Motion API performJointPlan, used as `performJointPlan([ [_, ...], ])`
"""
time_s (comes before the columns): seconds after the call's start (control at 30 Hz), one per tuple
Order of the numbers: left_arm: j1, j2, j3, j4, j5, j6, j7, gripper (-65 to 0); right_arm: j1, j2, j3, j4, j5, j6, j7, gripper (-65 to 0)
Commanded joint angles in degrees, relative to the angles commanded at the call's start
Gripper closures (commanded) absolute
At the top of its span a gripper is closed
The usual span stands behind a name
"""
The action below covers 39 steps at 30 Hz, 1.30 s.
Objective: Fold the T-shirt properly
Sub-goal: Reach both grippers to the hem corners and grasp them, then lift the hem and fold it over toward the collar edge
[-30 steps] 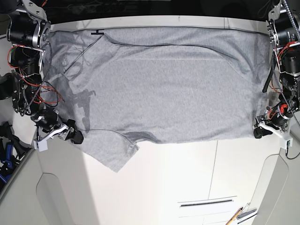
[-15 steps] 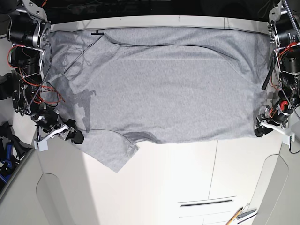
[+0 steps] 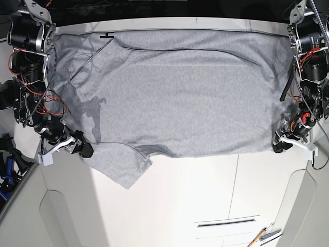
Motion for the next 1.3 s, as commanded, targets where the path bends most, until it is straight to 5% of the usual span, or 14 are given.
performJointPlan([
  [0.13,0.02,-0.11,0.0,0.0,0.0,0.0,0.37,-8.1,0.0,0.0,0.0,1.16,0.0,0.0,-0.02,-35.9],
  [0.2,0.0,-0.24,0.0,0.0,0.0,-0.02,0.37,0.0,0.0,0.02,0.0,2.05,-0.02,-0.02,-0.11,-24.1],
  [0.33,-0.04,-0.35,0.0,0.24,-0.5,-2.22,0.28,0.0,0.0,0.0,0.02,4.09,0.0,-0.02,-0.22,0.0],
  [0.47,-0.31,-1.18,0.0,1.49,-2.69,-2.22,0.87,0.0,0.07,0.02,0.02,7.32,0.04,-0.04,-2.03,0.0],
  [0.67,-0.09,-3.72,0.0,6.21,-6.14,-2.22,7.98,0.0,-0.04,1.09,0.02,15.13,0.52,-0.02,-8.63,0.0],
  [0.93,3.41,-6.99,0.0,15.06,-12.76,-2.22,17.77,0.0,-1.36,5.99,0.02,20.22,11.5,0.68,-16.74,0.0],
  [1.3,17.68,-11.67,0.0,31.01,-16.96,-2.22,20.98,0.0,-11.78,9.97,0.2,30.29,16.81,0.81,-19.61,0.0],
])
